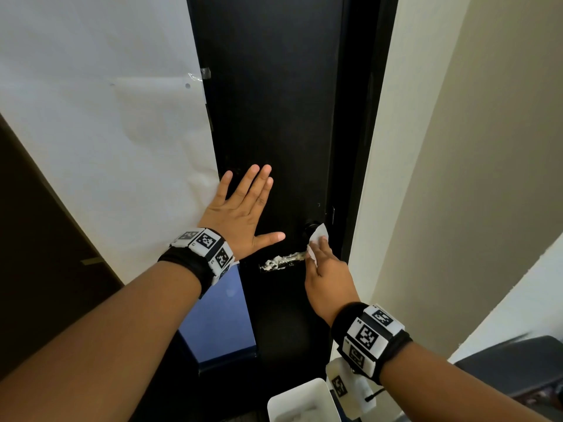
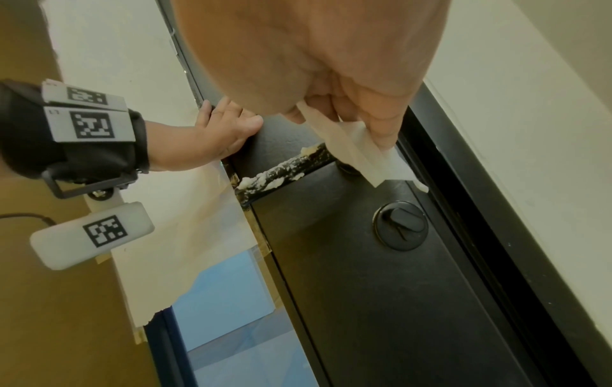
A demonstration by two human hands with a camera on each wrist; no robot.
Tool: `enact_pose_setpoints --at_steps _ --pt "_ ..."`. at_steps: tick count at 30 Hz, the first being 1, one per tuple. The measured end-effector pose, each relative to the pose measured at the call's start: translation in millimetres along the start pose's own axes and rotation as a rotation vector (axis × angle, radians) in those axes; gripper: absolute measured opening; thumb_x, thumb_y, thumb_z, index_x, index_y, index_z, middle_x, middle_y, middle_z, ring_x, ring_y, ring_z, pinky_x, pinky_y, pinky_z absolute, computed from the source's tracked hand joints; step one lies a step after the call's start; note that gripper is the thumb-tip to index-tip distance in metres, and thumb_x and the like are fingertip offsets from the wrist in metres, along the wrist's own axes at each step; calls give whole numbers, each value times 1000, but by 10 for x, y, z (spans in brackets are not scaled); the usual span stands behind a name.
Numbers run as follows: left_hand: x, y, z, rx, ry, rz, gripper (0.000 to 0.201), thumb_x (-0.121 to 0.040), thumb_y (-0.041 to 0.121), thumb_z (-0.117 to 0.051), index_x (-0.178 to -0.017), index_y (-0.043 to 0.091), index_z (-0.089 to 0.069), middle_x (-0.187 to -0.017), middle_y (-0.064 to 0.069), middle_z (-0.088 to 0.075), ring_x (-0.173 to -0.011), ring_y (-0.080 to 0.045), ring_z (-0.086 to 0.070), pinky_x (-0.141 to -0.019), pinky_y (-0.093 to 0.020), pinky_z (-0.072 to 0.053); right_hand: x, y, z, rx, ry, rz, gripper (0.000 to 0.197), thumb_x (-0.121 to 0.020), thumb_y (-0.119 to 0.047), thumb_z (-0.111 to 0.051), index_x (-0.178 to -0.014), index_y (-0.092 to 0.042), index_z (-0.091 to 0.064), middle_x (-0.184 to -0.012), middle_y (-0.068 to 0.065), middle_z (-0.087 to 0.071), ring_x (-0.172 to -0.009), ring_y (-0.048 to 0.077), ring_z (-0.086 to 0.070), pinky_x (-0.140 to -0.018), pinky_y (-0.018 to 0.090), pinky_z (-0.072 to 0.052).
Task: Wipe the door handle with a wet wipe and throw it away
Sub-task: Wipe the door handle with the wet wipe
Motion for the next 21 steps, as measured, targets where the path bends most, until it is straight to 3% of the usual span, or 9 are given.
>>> enact_pose_setpoints --at_steps 8,21 --pt "1 -1 11 3 7 -4 100 -81 79 -3 -149 7 8 -158 -10 21 -145 -25 22 -116 -52 14 47 -39 -58 -24 -11 -15 49 -102 -26 -33 -149 -13 -26 -162 3 -9 -146 17 -20 -109 18 -17" --pt "0 -3 2 7 3 1 100 -81 79 0 -148 7 12 -157 -10 25 -144 -25 24 -115 -52 15 63 -41 -72 -50 -5 5 48 -103 -26 -31 -149 -13 -26 -162 3 -9 -146 15 -18 -106 12 -13"
Point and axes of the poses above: each hand's wrist, its own x-axis away from the middle knuckle, its own z-axis out of the back of the hand, y = z × x, the point moved 10 cm from there along -x, towards the middle knuckle
